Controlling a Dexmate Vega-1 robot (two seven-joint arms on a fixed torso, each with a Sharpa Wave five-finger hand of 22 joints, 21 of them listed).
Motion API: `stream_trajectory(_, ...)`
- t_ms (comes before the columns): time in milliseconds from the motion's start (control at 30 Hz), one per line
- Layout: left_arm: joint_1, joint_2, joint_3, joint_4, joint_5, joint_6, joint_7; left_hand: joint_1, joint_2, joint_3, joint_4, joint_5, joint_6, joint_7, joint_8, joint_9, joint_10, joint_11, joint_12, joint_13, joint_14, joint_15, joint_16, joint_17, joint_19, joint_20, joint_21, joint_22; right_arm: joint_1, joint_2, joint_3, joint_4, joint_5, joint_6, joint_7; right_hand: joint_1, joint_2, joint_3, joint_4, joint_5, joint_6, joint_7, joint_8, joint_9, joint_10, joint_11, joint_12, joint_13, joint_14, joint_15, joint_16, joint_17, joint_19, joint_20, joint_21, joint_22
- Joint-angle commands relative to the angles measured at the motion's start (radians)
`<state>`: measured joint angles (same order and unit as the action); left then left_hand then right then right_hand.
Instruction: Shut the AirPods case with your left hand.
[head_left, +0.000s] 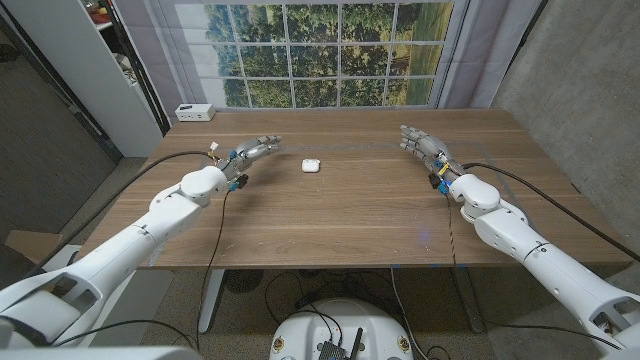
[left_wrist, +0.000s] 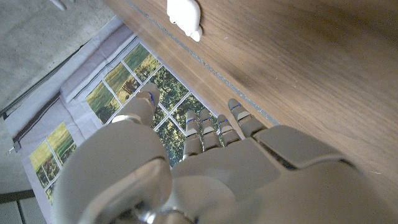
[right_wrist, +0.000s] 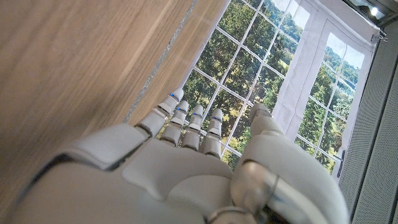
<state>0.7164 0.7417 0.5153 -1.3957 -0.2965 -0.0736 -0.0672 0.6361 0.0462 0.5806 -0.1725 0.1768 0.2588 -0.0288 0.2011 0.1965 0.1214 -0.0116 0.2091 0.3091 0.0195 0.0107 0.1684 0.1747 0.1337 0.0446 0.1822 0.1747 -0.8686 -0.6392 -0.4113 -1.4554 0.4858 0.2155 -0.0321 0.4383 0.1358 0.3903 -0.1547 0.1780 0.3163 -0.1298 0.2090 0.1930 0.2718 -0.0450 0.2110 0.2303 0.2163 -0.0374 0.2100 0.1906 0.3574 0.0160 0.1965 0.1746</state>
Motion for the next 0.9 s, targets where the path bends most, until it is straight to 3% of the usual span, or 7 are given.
stream_trajectory(33,-0.103,0.046,0.088,-0.028,0.176,0.107,-0.04,0.02,-0.001,-0.009,0.0,-0.001,0.011,-0.015,0.007,0.003,-0.023,-0.001,-0.001,0.003,-0.018,0.008,0.002,0.004,-0.018,0.001,-0.002,0.003,-0.053,-0.022,0.022,-0.045,-0.013,0.023,-0.032,0.016,0.0,0.003,-0.004,0.003,0.009,-0.002,0.006,0.005,0.006,0.001,0.006,0.005,-0.006,-0.087,-0.005,0.002,-0.003,0.002,-0.002,0.004)
stream_trajectory(400,-0.214,0.085,0.176,-0.112,0.42,0.256,-0.065,0.04,-0.004,-0.021,0.002,0.004,0.044,-0.024,0.018,0.003,-0.036,-0.001,0.003,0.005,-0.03,0.011,0.008,0.003,-0.031,0.008,0.002,0.003,-0.089,-0.026,0.033,-0.072,-0.011,0.03,-0.047,0.02,-0.002,0.001,-0.004,0.002,0.006,-0.004,0.003,0.005,0.004,0.001,0.006,0.006,-0.006,-0.088,-0.004,0.003,-0.004,0.002,-0.001,0.004)
stream_trajectory(700,-0.351,0.087,0.279,-0.119,0.643,0.25,-0.204,0.056,-0.012,-0.032,0.001,0.008,0.068,-0.049,0.024,0.004,-0.041,-0.014,0.008,0.005,-0.035,0.002,0.01,0.003,-0.037,0.012,0.004,0.002,-0.136,-0.041,0.053,-0.109,0.004,0.031,-0.059,0.022,-0.003,-0.001,-0.003,0.002,0.002,-0.004,0.0,0.005,0.004,0.001,0.007,0.008,-0.007,-0.087,-0.003,0.003,-0.005,0.003,-0.001,0.004)
stream_trajectory(900,-0.417,0.068,0.331,-0.162,0.785,0.29,-0.314,0.056,-0.076,-0.071,0.002,0.024,0.081,-0.072,0.024,0.004,-0.054,-0.015,0.01,0.005,-0.043,-0.001,0.012,0.003,-0.049,0.018,0.004,0.002,-0.146,-0.042,0.061,-0.106,0.028,0.037,-0.041,0.005,-0.015,-0.015,0.006,-0.004,0.001,0.0,-0.001,0.006,0.006,0.006,0.009,0.01,-0.005,-0.084,-0.001,0.007,-0.001,0.009,0.002,0.004)
